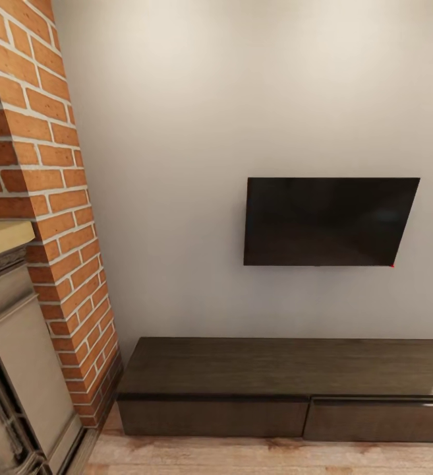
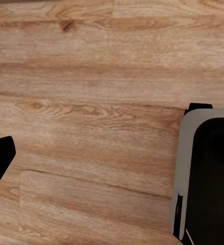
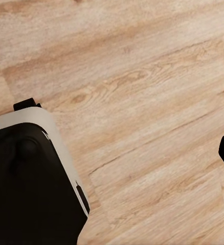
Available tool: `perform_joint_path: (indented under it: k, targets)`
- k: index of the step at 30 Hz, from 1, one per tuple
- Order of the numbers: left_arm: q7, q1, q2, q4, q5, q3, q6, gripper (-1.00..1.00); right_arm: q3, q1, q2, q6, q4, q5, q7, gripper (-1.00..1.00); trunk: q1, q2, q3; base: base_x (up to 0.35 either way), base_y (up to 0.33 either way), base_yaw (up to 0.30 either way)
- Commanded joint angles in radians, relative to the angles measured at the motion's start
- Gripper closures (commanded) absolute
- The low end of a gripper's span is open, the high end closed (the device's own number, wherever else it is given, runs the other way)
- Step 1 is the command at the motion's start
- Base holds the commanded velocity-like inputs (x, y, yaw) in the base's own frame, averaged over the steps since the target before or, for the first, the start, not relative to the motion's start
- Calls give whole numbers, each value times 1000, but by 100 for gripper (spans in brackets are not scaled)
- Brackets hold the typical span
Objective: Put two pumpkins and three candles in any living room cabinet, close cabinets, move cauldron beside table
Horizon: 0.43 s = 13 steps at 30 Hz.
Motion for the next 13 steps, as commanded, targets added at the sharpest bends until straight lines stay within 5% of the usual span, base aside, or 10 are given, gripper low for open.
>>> perform_joint_path:
  k: [1, 13]
  targets:
    - [6, 0, 1, -2, 5, -9, -1, -100, 8, -1, 0, -6, 3, -10, 0, -100, 0, -1, 0, 0, 0, 0]
    - [6, 0, 1, -2, 5, -8, -1, -100, 8, -1, 0, -6, 3, -10, 1, -100, 0, -1, 0, 0, 0, 0]
